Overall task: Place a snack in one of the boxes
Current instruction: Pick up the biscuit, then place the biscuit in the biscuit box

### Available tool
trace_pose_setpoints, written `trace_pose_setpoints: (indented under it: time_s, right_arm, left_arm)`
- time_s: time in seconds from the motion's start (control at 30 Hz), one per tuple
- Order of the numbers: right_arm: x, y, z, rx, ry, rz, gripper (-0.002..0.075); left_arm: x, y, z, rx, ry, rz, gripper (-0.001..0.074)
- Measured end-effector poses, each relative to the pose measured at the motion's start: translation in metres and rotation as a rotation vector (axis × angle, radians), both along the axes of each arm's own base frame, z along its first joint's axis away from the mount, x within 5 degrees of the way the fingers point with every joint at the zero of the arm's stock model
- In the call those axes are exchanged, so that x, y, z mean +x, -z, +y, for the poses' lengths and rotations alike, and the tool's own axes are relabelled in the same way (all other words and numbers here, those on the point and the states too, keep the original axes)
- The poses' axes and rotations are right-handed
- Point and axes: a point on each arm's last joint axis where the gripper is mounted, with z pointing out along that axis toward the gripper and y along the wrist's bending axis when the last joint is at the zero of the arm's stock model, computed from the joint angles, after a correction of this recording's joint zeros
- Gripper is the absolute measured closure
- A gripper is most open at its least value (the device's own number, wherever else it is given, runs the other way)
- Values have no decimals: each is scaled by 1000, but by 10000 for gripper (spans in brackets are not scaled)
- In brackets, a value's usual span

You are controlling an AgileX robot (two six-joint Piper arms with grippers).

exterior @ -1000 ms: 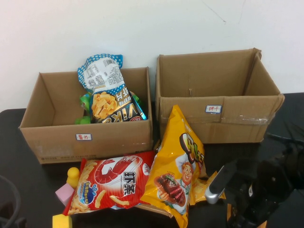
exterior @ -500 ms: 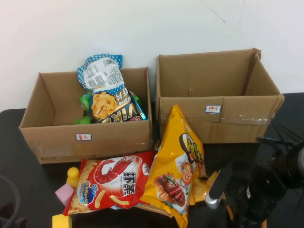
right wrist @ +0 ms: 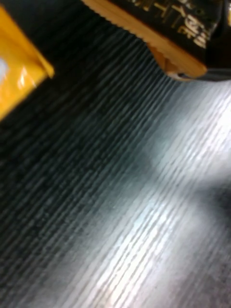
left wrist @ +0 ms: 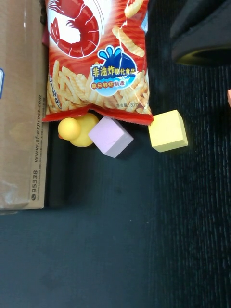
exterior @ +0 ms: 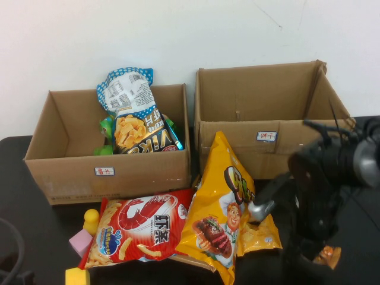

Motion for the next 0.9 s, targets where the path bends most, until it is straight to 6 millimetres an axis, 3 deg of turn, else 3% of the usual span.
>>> trace_pose_setpoints:
  time_s: [0.3,0.47,0.63,0.8,0.9]
  right_arm:
    - [22,-53,14,-2,56,20,552]
    - [42,-119,25,112,57,-167,552]
    - [69,-185,29,189,32,-512,552]
    - [91,-205,30,252,153,-806,545]
    - [101,-207,30,286,225,-915,465]
  left_arm:
    - [-1,1,-1,-8,2,21,736]
    - [-1,1,-1,-15,1,23,736]
    - [-1,1,-1,-22,0,23,736]
    - [-1,1,-2,-38,-3,24,736]
    - [-1,1,-2,-41,-1,24,736]
